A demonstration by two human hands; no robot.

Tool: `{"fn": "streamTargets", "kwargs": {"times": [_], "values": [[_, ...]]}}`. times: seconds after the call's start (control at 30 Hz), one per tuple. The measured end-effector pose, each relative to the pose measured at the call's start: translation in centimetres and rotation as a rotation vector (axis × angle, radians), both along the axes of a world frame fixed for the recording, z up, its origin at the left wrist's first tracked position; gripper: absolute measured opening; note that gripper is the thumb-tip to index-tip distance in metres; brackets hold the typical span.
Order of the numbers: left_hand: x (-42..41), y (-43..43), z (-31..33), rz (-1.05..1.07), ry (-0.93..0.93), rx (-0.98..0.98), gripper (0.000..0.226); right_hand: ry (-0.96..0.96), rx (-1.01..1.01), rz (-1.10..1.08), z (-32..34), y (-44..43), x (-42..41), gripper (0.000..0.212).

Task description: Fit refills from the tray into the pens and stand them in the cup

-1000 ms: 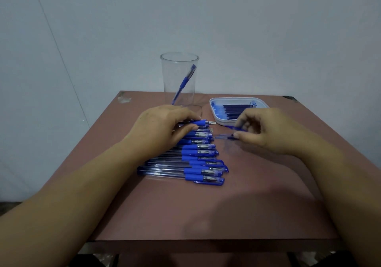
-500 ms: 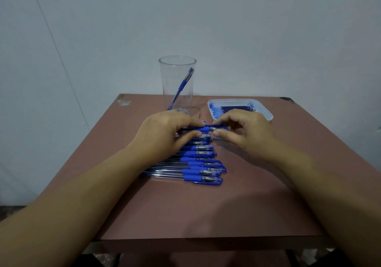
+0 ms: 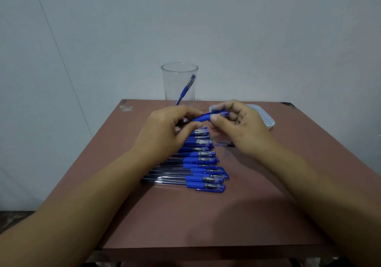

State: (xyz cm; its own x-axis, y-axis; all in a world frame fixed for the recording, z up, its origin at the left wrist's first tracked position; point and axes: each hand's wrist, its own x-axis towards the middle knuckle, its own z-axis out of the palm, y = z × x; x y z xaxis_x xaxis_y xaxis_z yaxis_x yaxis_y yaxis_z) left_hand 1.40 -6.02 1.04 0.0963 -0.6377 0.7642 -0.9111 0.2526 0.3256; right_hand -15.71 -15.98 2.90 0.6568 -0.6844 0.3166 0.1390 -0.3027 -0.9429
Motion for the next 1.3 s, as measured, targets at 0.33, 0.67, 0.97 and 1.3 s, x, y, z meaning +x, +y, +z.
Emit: {"fn": "streamTargets", "kwargs": {"times": [0.33,0.67,0.97,1.3], "values": [[8.4,-1.9,4.3,0.301,-0.123,0.221,0.102,-0.239,-0.233,-0.352,7.9,-4.7,2.3,0.026],[8.3,-3.6,2.9,0.23,-0.116,0.119,0.095,0.08,-0.558,-0.269,7.4,-7.7,8.0,0.02],[8.3,-3.7,2.9,0.267,-0.13,0.155,0.096,0.309,-0.837,-0.184,5.2,-7.1,8.1,0.031],[2.7,1.9,2.4,0.236,-0.023,0.485,0.09,0.668,-0.753,0.047,1.2,-4.8,1.5,0.013]]}}
